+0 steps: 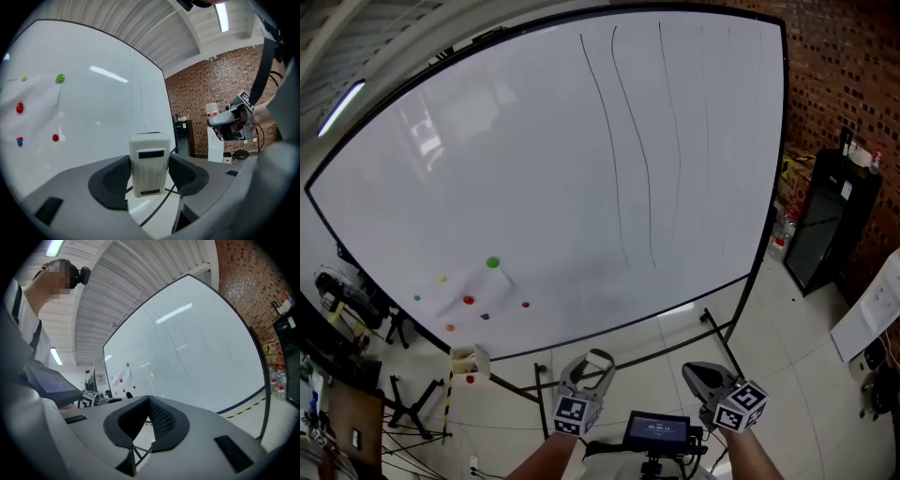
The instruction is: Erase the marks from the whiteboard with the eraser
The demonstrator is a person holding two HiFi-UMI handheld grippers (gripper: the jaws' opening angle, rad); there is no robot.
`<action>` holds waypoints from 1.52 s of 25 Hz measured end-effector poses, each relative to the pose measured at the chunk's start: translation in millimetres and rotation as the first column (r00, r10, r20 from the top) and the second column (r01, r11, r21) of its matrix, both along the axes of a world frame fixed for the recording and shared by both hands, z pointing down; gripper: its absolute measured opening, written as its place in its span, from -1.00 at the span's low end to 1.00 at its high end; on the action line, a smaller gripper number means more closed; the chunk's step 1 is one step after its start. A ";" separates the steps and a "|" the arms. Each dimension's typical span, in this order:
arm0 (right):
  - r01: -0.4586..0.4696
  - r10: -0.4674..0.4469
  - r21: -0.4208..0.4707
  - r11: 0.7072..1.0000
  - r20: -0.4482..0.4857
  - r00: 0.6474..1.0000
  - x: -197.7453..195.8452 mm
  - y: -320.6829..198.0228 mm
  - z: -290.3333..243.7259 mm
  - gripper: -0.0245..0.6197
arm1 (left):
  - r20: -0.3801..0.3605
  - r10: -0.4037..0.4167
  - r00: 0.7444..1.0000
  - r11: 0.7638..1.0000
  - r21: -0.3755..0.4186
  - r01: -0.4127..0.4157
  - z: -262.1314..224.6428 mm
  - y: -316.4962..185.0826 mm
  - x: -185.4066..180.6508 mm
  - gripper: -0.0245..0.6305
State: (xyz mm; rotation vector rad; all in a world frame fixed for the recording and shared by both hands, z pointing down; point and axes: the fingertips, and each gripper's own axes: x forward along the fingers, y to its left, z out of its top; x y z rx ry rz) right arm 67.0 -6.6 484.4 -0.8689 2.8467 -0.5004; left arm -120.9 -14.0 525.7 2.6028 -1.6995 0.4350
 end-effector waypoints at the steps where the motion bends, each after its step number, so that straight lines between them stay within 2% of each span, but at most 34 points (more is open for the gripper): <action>1: 0.002 -0.002 0.003 1.000 -0.001 1.000 6.8 -3.7 -2.1 -0.89 | 0.017 -0.007 1.000 1.000 0.010 0.007 -5.4 -4.4 5.1 -0.08; 6: 0.007 -0.008 0.025 1.000 0.034 0.999 19.7 -25.9 -13.7 -0.89 | 0.129 0.006 0.992 0.998 0.068 -0.014 -35.2 -17.3 21.7 -0.08; 10: 0.006 -0.009 0.065 0.998 0.056 0.998 6.8 -60.0 -26.3 -0.89 | 0.192 0.036 0.981 0.992 0.112 -0.059 -43.9 -40.7 27.7 -0.08; 12: 0.014 -0.017 0.075 0.997 0.046 0.999 -2.6 -74.7 -28.2 -0.89 | 0.180 0.058 0.982 0.991 0.108 -0.079 -36.4 -55.9 28.0 -0.08; 16: 0.019 -0.018 0.078 0.997 -0.009 1.000 -13.5 -102.9 -32.2 -0.89 | 0.062 0.130 0.990 0.986 0.094 -0.135 -31.8 -93.2 26.9 -0.07; 19: 0.008 -0.005 0.074 0.997 -0.044 0.999 -21.8 -126.3 -33.1 -0.89 | 0.063 0.140 0.988 0.984 0.102 -0.146 -32.6 -119.0 22.7 -0.07; 22: 0.018 -0.014 0.082 0.996 -0.060 0.998 -37.8 -147.3 -32.6 -0.89 | 0.054 0.131 0.990 0.986 0.095 -0.135 -27.7 -140.7 17.8 -0.07; 24: 0.034 -0.029 0.082 0.996 -0.061 0.998 -50.9 -161.8 -31.0 -0.89 | 0.074 0.102 0.992 0.991 0.082 -0.108 -22.2 -153.5 10.2 -0.07; 27: 0.080 -0.075 0.069 0.994 -0.064 0.995 -66.9 -175.0 -26.2 -0.89 | 0.188 0.025 0.982 0.997 0.064 -0.037 -12.3 -161.4 -3.9 -0.07; 29: 0.104 -0.099 0.068 0.992 -0.063 0.993 -71.3 -185.7 -23.6 -0.89 | 0.304 -0.012 0.952 0.997 0.079 -0.013 -5.4 -169.3 -8.7 -0.07; 30: 0.112 -0.108 0.066 0.992 -0.057 0.993 -72.0 -193.3 -22.3 -0.89 | 0.333 -0.028 0.942 0.997 0.083 0.000 -3.5 -176.2 -11.1 -0.07; 33: 0.143 -0.142 0.047 0.989 -0.021 0.990 -72.0 -214.0 -16.5 -0.89 | 0.314 -0.062 0.947 0.997 0.067 0.044 -5.2 -196.1 -15.5 -0.07; 38: 0.234 -0.234 0.023 0.972 0.011 0.972 -69.4 -239.5 -18.0 -0.89 | 0.271 -0.078 0.959 0.997 0.023 0.075 -2.0 -215.7 2.6 -0.07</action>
